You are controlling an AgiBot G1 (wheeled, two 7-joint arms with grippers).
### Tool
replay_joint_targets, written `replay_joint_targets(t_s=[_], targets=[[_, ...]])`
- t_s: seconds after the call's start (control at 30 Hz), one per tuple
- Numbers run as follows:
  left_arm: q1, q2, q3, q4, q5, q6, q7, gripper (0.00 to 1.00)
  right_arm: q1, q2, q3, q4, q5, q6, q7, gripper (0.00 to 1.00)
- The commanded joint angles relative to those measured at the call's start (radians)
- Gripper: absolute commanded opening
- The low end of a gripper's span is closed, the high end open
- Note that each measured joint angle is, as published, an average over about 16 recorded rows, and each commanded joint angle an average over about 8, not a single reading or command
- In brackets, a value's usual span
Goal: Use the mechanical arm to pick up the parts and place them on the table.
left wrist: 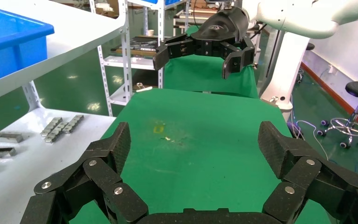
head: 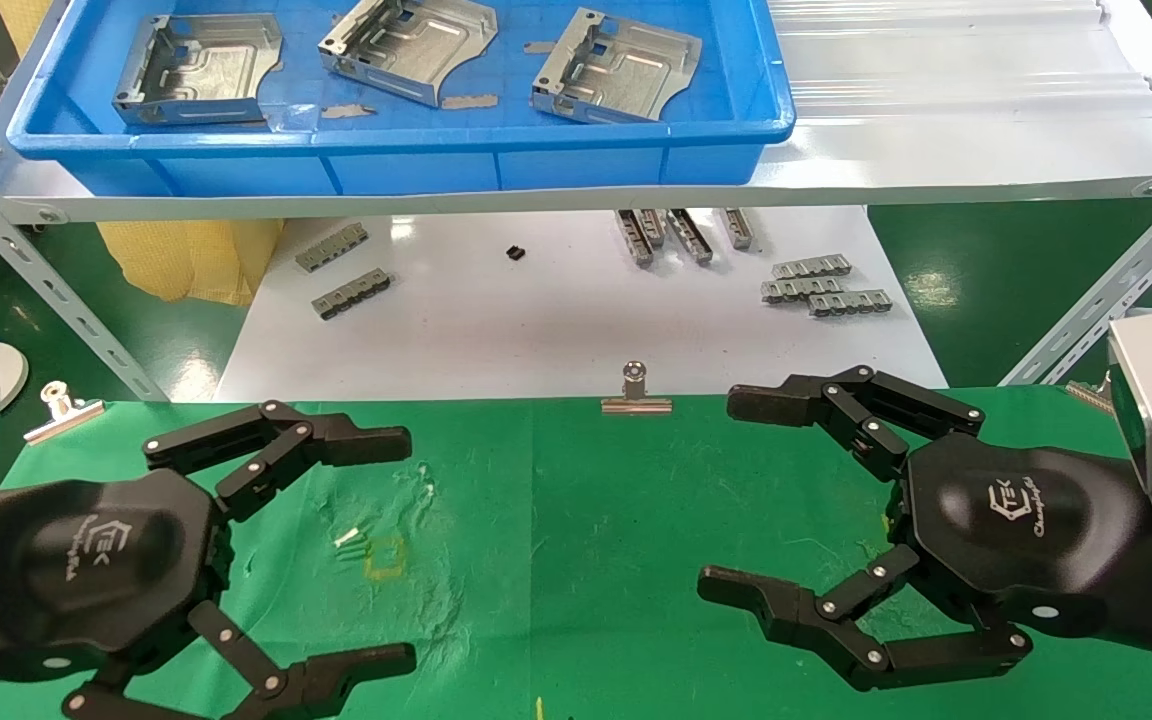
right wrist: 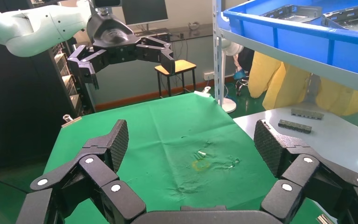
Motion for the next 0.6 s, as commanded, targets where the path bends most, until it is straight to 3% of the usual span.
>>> replay_joint_targets(t_s=[0.03, 0.6], targets=[[0.0, 0.0, 0.0, 0.0, 0.0, 0.0, 0.0, 1.0, 0.0, 0.0, 0.0, 0.0, 0.0, 0.0, 0.0, 1.0], [0.0, 0.0, 0.0, 0.0, 0.0, 0.0, 0.0, 1.0, 0.0, 0.0, 0.0, 0.0, 0.0, 0.0, 0.0, 1.0]])
